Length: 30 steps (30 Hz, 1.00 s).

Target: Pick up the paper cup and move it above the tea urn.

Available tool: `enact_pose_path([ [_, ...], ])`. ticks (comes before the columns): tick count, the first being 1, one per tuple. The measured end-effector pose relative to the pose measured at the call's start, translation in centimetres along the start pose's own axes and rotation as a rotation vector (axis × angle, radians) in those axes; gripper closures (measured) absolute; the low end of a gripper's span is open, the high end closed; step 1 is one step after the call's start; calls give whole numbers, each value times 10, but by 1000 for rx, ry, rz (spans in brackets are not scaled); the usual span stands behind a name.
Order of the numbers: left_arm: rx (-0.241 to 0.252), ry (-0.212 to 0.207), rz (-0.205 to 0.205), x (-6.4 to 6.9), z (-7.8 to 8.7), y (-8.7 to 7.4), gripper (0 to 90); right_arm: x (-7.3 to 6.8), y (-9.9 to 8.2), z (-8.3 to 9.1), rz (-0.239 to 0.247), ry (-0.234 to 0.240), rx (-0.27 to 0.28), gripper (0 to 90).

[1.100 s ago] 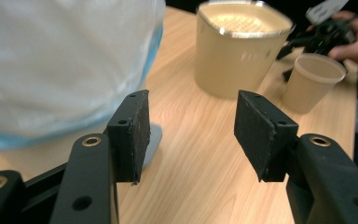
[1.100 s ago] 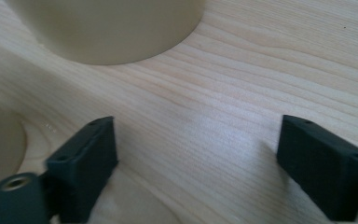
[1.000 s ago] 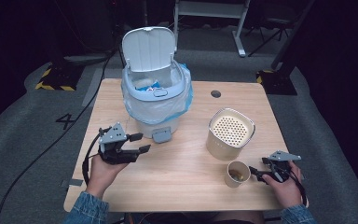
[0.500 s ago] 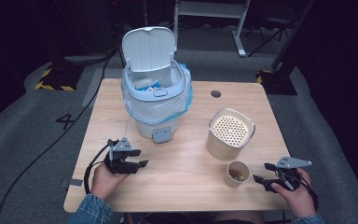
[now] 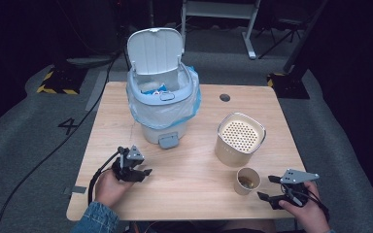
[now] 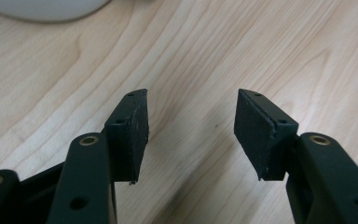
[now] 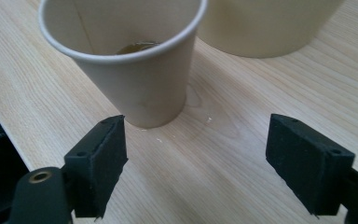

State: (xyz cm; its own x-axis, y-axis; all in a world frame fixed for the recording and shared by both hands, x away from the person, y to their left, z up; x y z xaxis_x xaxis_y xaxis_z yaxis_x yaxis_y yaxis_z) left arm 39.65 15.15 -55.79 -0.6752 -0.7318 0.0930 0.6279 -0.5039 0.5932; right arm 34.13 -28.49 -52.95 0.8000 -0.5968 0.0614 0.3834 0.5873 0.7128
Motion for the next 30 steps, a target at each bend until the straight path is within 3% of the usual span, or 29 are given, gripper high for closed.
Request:
enact_pose_path([
  [2,14,11,-2,-2,0,-2,448,-2,1,-1,6,6,0,206],
  [5,38,4,41,-5,1,-6,445,-7,4,-5,13,20,12,192],
  [7,48,13,48,-8,2,-8,442,-10,6,-8,15,31,26,186],
  [13,110,14,37,-11,2,-12,411,-18,17,-20,40,56,75,178],
  [15,158,9,34,-13,0,-13,395,-20,20,-24,43,60,90,180],
  [19,160,14,42,-14,1,-13,393,-23,23,-30,33,77,123,187],
  [25,159,15,44,-14,0,-12,393,-24,29,-39,0,72,227,252],
  [30,158,17,42,-15,0,-12,393,-24,30,-41,0,75,258,273],
])
Point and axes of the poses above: each handheld gripper's, and its own axes: z roughly backward along the jaws, y roughly out of its top, x roughly to its right, the point moved 9 cm from there along -z, roughly forward along the jaws, and after that the axes turned 7 degrees about z, right-handed, at the moved point
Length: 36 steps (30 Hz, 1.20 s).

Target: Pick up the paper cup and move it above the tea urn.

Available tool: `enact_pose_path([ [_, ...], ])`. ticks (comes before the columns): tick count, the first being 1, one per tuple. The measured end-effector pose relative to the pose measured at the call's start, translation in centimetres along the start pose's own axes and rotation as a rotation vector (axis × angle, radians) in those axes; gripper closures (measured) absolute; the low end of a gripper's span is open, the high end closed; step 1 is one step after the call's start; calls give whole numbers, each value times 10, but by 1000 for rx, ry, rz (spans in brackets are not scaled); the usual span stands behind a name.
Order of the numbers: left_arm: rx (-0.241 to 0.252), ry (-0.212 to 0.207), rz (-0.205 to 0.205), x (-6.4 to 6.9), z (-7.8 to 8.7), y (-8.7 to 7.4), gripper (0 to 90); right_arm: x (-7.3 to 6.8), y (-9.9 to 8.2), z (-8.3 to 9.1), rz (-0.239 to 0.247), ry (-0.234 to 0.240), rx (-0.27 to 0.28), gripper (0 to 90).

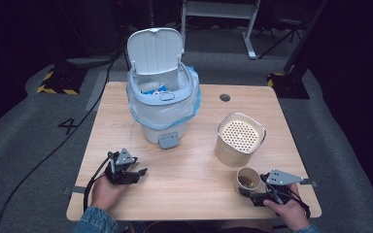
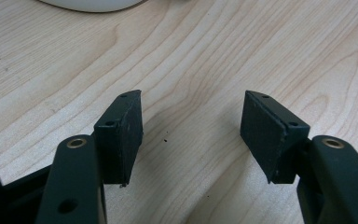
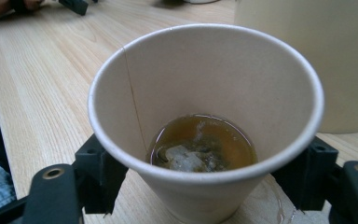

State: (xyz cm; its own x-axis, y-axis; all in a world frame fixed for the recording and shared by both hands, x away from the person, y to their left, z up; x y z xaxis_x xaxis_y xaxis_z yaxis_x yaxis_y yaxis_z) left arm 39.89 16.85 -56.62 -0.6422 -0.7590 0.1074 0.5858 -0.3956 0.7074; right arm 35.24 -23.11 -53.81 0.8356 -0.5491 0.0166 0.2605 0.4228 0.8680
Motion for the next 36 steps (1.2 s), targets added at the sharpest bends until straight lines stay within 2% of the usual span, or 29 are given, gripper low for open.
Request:
enact_pose_path([
  [5,0,1,0,0,0,0,393,1,1,2,8,5,7,290],
  [10,3,7,10,0,-1,1,393,3,10,9,12,11,52,293],
  [16,4,7,10,0,-1,1,393,5,26,23,35,21,95,295],
  [24,2,9,5,0,-1,0,393,10,56,43,69,34,113,299],
  [29,2,9,7,0,-1,0,392,19,76,53,102,4,113,299],
  [30,3,8,11,0,-1,0,392,22,85,58,113,-9,113,299],
  [31,3,8,11,0,-1,1,392,22,85,58,113,-9,113,299],
  [36,3,9,14,0,-1,1,389,33,109,67,132,-46,126,300],
])
Point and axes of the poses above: each handheld gripper's, and its own axes: z roughly backward along the jaws, y roughly out of its top, x roughly to its right, the point moved 9 cm from there along -z, roughly forward along the jaws, and after that the axes turned 7 degrees about z, right-handed, at the moved point
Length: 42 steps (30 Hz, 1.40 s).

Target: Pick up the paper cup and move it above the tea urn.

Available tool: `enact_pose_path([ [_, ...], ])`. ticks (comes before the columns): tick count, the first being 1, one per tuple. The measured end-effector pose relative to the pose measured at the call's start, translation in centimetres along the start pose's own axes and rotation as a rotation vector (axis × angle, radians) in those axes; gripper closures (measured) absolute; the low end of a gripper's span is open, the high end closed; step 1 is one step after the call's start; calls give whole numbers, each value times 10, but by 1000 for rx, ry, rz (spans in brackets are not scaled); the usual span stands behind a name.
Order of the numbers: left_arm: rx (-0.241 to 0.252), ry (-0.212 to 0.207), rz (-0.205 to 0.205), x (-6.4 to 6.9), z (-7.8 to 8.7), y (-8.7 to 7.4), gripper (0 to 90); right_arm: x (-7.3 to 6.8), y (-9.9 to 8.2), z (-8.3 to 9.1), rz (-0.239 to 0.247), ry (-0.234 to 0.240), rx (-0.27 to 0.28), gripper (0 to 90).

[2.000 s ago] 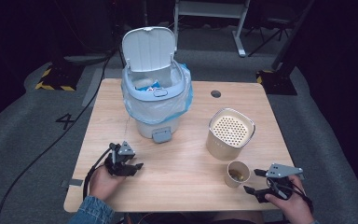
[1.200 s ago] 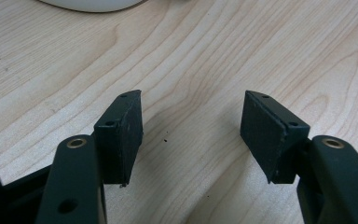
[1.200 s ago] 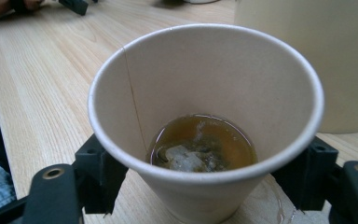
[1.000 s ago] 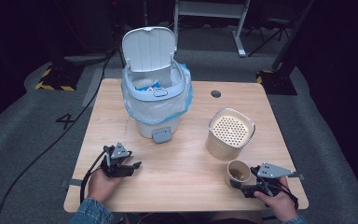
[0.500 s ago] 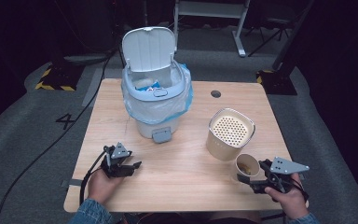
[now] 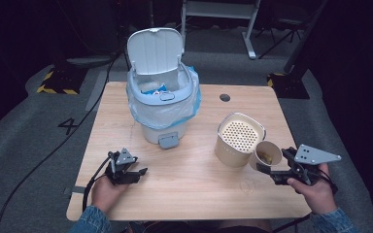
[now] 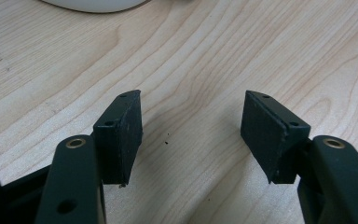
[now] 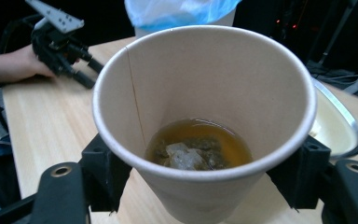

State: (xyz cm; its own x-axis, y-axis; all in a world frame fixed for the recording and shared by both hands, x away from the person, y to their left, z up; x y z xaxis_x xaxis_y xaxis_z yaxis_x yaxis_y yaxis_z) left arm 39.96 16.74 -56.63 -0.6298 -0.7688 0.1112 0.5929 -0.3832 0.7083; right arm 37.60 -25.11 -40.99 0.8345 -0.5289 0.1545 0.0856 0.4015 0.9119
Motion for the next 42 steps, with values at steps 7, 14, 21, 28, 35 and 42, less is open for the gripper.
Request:
enact_pose_path([
  [7,-1,5,-4,0,0,0,388,18,20,-2,41,-30,-11,301],
  [14,-1,9,0,0,1,-1,386,42,33,-11,62,-59,-19,301],
  [21,1,13,5,0,2,-2,385,66,42,-19,62,-107,-31,301],
  [28,1,13,5,-1,1,-1,383,84,52,-31,52,-131,-36,301],
  [35,2,11,8,0,1,-1,382,100,59,-41,58,-150,-52,301],
  [42,2,10,6,0,2,-2,380,112,57,-55,58,-166,-73,302],
])
Point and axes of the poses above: each handheld gripper's, and its own axes: z roughly backward along the jaws, y roughly out of its top, x roughly to its right, the point moved 9 cm from there along -z, roughly forward along the jaws, and after that the axes turned 7 degrees about z, right-handed, at the moved point
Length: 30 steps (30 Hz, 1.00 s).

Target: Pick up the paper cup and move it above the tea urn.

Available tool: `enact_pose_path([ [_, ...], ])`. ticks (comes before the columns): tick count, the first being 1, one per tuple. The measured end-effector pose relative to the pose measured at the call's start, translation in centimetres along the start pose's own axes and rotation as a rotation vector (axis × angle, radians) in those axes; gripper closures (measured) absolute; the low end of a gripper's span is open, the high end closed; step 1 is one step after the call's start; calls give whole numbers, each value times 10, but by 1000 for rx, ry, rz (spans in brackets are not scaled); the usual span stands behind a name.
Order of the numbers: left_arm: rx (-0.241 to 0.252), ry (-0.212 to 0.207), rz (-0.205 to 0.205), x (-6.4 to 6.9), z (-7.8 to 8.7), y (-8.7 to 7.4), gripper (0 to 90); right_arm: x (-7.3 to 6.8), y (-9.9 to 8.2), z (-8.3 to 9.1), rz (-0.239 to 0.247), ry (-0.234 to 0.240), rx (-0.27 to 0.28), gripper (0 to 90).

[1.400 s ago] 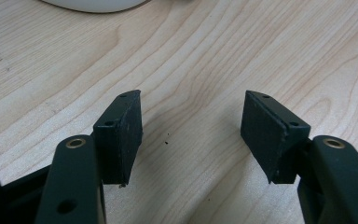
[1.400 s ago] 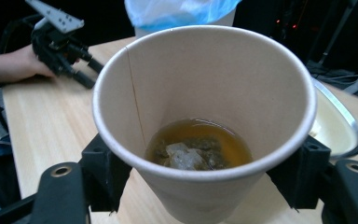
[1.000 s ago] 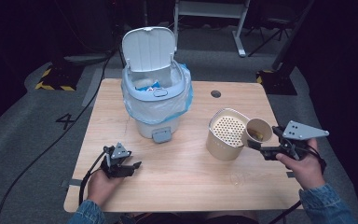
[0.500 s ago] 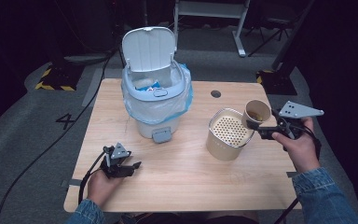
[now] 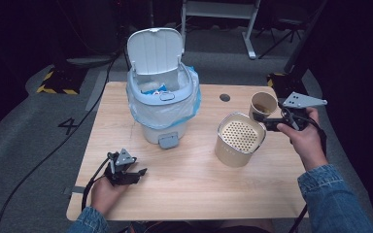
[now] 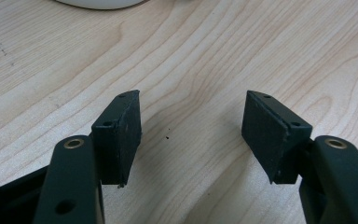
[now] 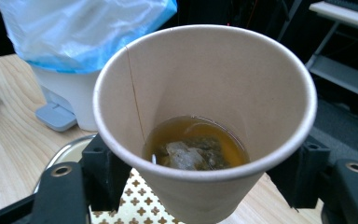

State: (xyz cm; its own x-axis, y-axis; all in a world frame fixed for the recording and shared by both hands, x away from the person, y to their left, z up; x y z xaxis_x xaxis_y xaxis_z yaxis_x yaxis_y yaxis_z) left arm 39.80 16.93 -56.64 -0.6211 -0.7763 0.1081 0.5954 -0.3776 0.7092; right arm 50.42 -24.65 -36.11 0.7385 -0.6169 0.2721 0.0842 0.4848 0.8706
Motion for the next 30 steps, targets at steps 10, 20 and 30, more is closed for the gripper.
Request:
enact_pose_path([
  [10,-3,-2,0,0,0,0,379,7,-9,-13,1,-15,-42,301],
  [20,-3,-1,0,0,0,0,378,14,-11,-8,66,-70,-65,307],
  [30,-3,-2,2,0,0,0,378,16,-12,-5,242,-121,-119,319],
])
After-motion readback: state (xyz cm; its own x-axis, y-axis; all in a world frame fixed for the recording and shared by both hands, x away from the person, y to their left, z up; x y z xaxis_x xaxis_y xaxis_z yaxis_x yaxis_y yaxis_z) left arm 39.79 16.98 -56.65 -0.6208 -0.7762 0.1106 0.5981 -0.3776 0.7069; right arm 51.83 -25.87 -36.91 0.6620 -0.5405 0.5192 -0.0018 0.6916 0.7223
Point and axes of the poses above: each handheld gripper's, and its own axes: z roughly backward along the jaws, y roughly out of its top, x roughly to its right, the point moved 9 cm from there along -z, roughly forward along the jaws, and after that the axes turned 7 degrees about z, right-handed, at the moved point
